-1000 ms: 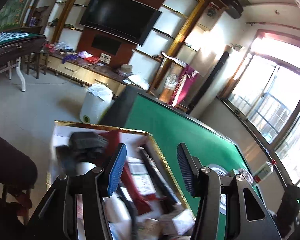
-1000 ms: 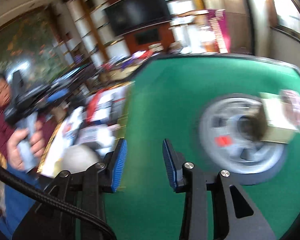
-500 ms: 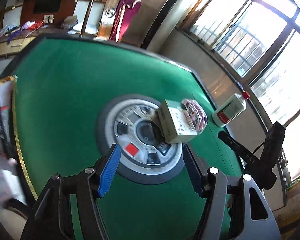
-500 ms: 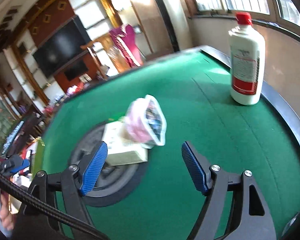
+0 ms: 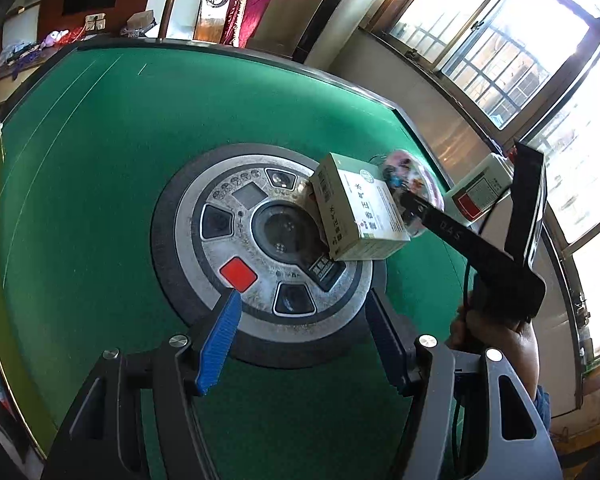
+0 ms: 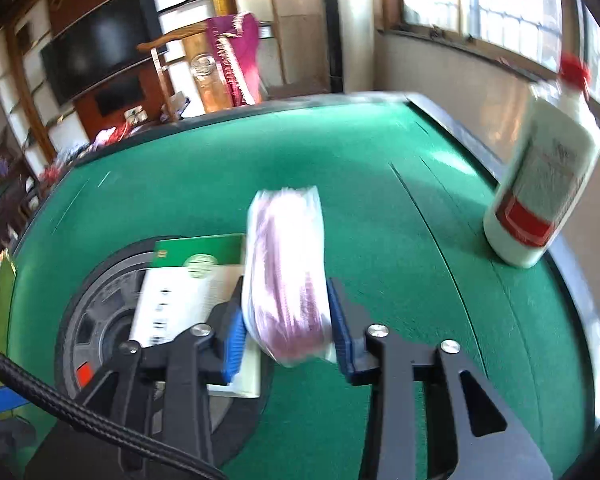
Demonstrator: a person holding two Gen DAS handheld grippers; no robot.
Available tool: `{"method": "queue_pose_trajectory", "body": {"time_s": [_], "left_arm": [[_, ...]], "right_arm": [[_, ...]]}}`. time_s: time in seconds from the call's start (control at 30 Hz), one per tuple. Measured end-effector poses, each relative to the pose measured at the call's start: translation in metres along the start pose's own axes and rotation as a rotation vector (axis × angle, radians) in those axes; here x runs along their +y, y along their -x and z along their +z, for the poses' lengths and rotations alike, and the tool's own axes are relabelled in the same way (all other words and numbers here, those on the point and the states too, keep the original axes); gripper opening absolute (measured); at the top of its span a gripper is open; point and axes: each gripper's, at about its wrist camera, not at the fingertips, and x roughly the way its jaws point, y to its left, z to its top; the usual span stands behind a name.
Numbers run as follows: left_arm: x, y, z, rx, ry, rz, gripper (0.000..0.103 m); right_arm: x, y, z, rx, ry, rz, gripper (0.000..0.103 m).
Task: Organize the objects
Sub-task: 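Grasp the green-and-white medicine box with the left gripper while the right grasps the pink pencil case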
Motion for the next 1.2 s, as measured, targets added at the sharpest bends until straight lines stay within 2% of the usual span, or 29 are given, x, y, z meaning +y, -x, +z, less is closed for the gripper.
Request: {"method": "queue_pose_trajectory", "body": {"time_s": [0.13, 0.27, 0.37, 0.47, 0.57, 0.7, 0.83, 0.97, 1.07, 1.13, 1.2], "left_arm": [[-0.020, -0.018, 0.017, 0.014, 0.009, -0.013, 0.058], [-0.056, -0.041, 0.038, 0.054, -0.008, 0.033, 0.058], [-0.085, -0.058, 0.054, 0.081, -0.059, 0.128, 0.058], [-0.103, -0.080, 0.065, 0.122, -0.079, 0.234, 0.058], [-0.113, -0.097, 0.068, 0.168, -0.104, 0.283, 0.058], [-0.126, -0.103, 0.068, 0.143, -0.128, 0.340, 0.058], [-0.136, -0.117, 0.071, 0.137, -0.170, 0.461, 0.058], [-0.138, -0.132, 0.072, 0.144, -0.213, 0.555, 0.069], [-0.119, -0.141, 0.064, 0.195, -0.151, 0.490, 0.068], [-0.102, -0.132, 0.058, 0.154, -0.102, 0.423, 0.065], [-0.091, -0.118, 0.052, 0.112, -0.087, 0.395, 0.064]], "right_arm": [[-0.035, 0.017, -0.007, -0.036, -0.078, 0.010, 0.029], [-0.064, 0.055, -0.011, -0.106, -0.176, 0.070, 0.030], [-0.080, 0.072, -0.017, -0.142, -0.219, 0.117, 0.030], [-0.085, 0.078, -0.018, -0.141, -0.240, 0.158, 0.030], [-0.087, 0.078, -0.017, -0.140, -0.251, 0.186, 0.030], [-0.088, 0.077, -0.016, -0.131, -0.259, 0.205, 0.030], [-0.086, 0.073, -0.014, -0.130, -0.268, 0.211, 0.030], [-0.085, 0.072, -0.013, -0.129, -0.265, 0.216, 0.030], [-0.085, 0.072, -0.014, -0.131, -0.265, 0.208, 0.030], [-0.085, 0.070, -0.014, -0.125, -0.263, 0.206, 0.030], [-0.082, 0.069, -0.015, -0.119, -0.253, 0.208, 0.030]]}}
